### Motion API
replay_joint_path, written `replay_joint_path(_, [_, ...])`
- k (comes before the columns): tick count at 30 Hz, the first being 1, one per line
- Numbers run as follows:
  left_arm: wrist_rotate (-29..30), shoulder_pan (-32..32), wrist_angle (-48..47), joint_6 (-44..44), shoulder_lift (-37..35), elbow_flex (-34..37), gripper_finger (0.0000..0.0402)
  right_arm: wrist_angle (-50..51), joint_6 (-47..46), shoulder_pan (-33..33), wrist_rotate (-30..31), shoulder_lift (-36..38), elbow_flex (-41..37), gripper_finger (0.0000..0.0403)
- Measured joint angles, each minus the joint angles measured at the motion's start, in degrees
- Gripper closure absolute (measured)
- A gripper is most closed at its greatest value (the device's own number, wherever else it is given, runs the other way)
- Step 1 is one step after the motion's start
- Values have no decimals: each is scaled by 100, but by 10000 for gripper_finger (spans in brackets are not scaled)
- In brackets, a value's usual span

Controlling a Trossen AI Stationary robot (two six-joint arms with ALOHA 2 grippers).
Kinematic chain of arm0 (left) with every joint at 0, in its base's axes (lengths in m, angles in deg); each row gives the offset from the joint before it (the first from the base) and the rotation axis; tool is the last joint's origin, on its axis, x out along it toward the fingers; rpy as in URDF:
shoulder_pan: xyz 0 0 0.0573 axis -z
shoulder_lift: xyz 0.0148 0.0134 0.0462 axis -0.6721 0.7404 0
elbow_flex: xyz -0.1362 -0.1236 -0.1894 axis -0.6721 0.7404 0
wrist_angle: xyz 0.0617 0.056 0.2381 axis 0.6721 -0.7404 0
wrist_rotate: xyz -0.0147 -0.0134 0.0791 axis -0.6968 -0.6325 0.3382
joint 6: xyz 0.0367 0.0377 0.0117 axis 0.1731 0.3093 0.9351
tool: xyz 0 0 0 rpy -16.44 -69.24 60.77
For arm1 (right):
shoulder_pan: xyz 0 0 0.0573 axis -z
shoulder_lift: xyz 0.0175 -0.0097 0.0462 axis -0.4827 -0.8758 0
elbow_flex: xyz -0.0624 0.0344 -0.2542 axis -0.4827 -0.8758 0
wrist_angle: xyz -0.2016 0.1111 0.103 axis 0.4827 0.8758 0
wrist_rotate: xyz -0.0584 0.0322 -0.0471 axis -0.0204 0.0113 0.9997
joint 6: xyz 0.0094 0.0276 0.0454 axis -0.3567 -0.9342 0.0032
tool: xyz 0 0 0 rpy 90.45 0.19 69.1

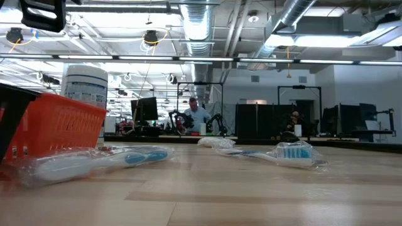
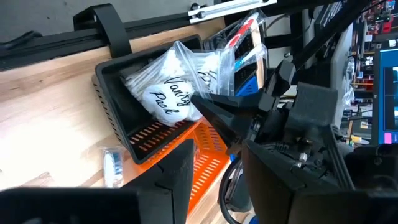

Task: Pick & Place Travel size toiletries
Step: Put the bottom cotton pack into the right black basket

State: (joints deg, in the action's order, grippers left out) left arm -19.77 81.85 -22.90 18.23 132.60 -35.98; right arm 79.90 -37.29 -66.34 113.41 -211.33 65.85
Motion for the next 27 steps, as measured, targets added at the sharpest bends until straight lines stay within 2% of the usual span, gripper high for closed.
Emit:
replay_joint_path(8, [27,0,69,-34,-3,0,398,3,0,4,2,0,0,275])
replay_joint_path(11, [68,0,100,-470,-13,-2,391,3,-2,0,2,0,0,275])
replay_joint_path(21, [221,20,109,-1505,-13,-2,351,3,-2,2,4,0,0,275])
replay_joint_path(27, [216,22,109,-1562,-14,-2,321,6,-2,0,4,0,0,275])
